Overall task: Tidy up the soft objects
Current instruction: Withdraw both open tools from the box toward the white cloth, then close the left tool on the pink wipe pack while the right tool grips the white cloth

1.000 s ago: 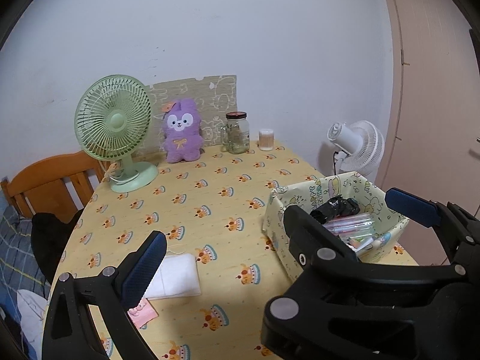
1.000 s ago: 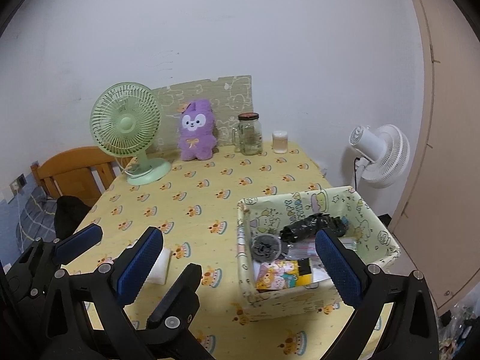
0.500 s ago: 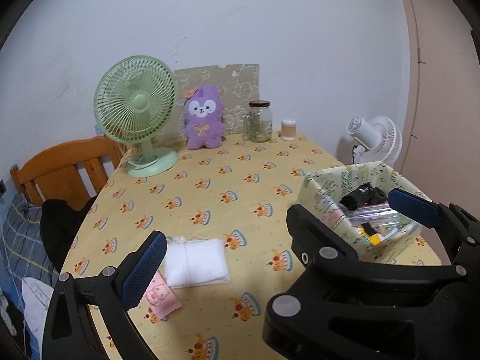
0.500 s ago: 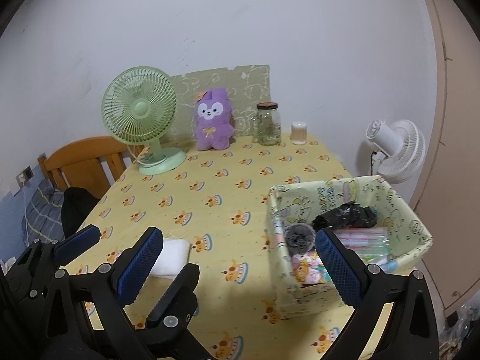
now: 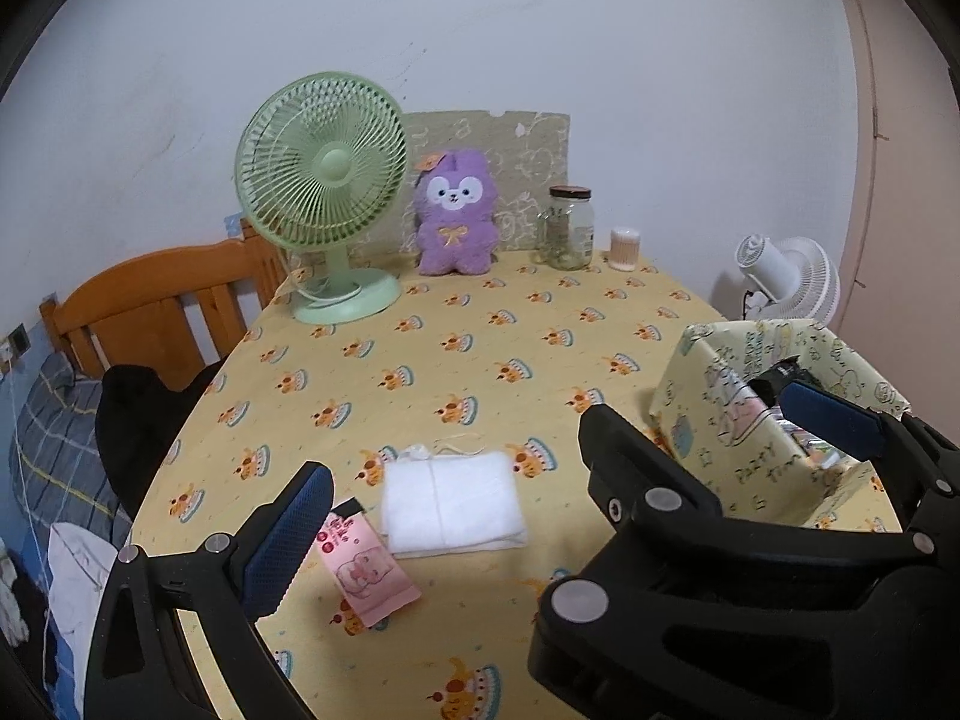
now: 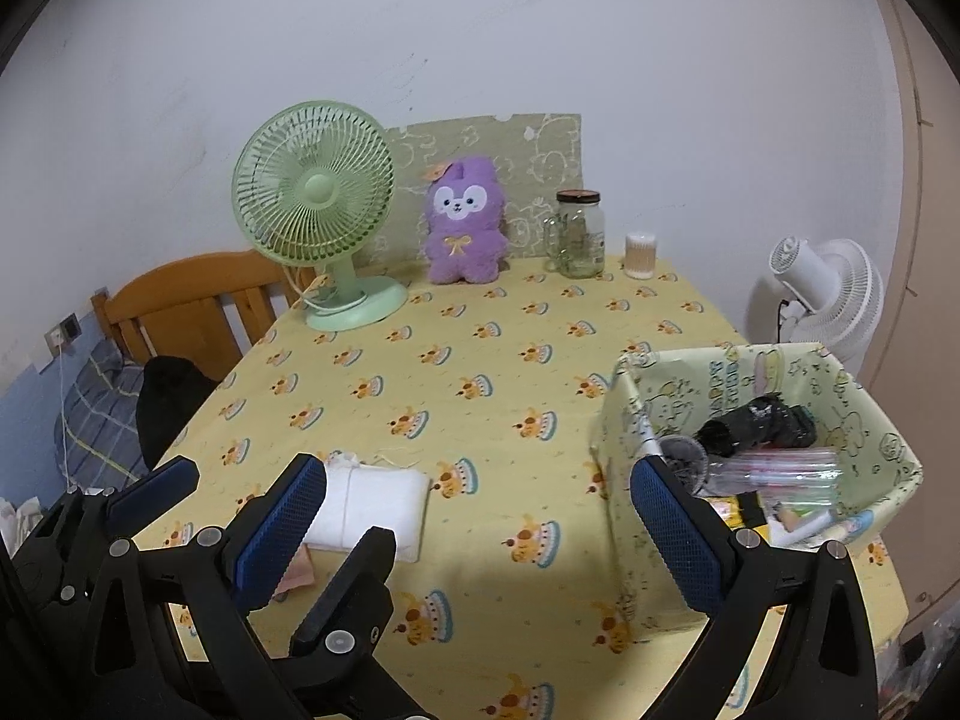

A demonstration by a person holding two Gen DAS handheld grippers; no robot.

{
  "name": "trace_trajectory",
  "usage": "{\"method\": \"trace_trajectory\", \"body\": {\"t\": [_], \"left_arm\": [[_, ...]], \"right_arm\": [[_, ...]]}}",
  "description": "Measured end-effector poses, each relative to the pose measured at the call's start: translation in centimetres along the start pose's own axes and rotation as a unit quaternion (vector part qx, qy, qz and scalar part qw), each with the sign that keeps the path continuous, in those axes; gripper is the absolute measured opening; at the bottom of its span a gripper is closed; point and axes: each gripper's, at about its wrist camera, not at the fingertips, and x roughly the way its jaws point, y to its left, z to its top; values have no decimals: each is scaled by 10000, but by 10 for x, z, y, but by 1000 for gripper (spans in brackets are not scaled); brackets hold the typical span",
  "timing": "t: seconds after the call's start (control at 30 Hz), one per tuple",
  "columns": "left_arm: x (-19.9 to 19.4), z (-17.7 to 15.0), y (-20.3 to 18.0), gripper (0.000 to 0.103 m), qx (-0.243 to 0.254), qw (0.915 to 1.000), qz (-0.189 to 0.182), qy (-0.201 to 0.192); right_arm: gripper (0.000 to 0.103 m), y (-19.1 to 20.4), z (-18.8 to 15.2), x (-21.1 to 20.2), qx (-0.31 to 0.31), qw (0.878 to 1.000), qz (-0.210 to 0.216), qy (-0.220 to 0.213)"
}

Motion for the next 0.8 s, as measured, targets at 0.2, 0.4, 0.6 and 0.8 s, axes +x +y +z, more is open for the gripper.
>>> {"method": "trace_trajectory", "body": {"t": [0.2,0.4,0.6,0.8], "left_arm": [[13,-9,13,103,-131,9997,93,203],[29,-20,24,103,-238,9984,294,432],[45,-30,34,103,-427,9963,407,631],[65,-46,49,103,-729,9907,580,991]], "right_arm": [[103,10,-7,18,-59,9998,47,166],[103,19,-16,40,-98,9991,105,391],[103,22,-25,58,-79,9984,124,538],[103,29,-36,77,-159,9970,139,745]]}}
